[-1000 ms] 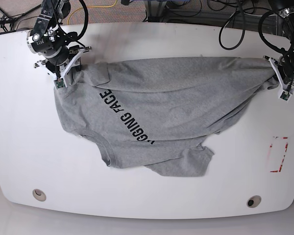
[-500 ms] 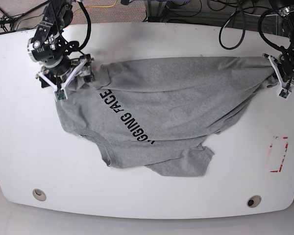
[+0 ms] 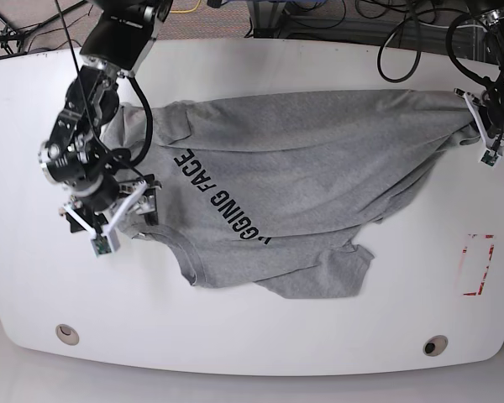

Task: Fold the T-shirt properly
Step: 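Release the shirt with the right gripper and move it along the shirt, then grasp the shirt edge with the right gripper and pull it toward the robot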

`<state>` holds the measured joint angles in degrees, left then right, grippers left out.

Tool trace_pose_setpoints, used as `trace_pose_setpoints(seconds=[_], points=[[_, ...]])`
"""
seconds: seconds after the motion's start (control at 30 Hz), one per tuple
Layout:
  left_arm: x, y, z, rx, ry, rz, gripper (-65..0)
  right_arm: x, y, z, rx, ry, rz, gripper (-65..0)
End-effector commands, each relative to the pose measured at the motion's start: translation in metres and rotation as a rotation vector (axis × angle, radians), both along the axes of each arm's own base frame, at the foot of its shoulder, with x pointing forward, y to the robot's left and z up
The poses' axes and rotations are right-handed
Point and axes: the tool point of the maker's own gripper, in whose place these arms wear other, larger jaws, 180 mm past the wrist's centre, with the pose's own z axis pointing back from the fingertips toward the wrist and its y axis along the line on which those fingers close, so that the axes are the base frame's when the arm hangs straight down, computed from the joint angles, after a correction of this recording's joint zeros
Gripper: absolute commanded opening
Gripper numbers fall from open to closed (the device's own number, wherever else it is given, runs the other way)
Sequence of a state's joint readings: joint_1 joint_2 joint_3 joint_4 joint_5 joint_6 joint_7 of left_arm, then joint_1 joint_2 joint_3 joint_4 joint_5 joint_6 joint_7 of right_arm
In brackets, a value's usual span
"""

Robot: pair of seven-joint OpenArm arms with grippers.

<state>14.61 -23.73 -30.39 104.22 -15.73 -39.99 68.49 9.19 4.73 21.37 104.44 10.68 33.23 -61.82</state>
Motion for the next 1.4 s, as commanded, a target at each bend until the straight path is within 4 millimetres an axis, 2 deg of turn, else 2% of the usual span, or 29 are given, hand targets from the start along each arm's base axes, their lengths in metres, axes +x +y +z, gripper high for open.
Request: trace_pose_setpoints(seconds=[0.0, 0.17, 0.23, 0.33, 0.47, 0.73, 0.87, 0.93, 1.37], points=[[0.008, 0.008, 0.015, 0.037, -0.035, -0.01, -65.0, 0.035, 0.021, 0.008, 0.025, -0.038, 0.084, -12.5], [0.008, 0.009, 0.016, 0.039, -0.035, -0.011, -65.0, 0.067, 0.055, 0.004, 0.082, -0.067, 0.17, -12.5], [0.008, 0.009, 0.016, 0.039, -0.035, -0.011, -65.0, 0.078, 0.063, 0.002, 0.096, -0.068, 0.193, -12.5], [0.008, 0.009, 0.016, 0.039, -0.035, -0.011, -65.0, 0.092, 0.062, -0.002, 0.098, -0.056, 0.206, -12.5], [0.008, 0.01, 0.016, 0.041, -0.036, -0.01, -65.0, 0.109, 0.076, -0.009, 0.121, -0.049, 0.244, -12.5], [0.008, 0.009, 0.016, 0.038, -0.037, -0.009, -65.0, 0.136, 0.088, -0.025, 0.156, -0.038, 0.279, -12.5], [0.008, 0.009, 0.016, 0.037, -0.039, -0.009, -65.0, 0.142, 0.086, -0.038, 0.188, -0.021, 0.259, -12.5], [0.009, 0.008, 0.016, 0.036, -0.041, -0.01, -65.0, 0.144, 0.076, -0.047, 0.19, -0.017, 0.239, -12.5], [0.021, 0.008, 0.024, 0.035, -0.078, -0.009, -65.0, 0.137, 0.066, -0.082, 0.156, -0.016, 0.228, -12.5]])
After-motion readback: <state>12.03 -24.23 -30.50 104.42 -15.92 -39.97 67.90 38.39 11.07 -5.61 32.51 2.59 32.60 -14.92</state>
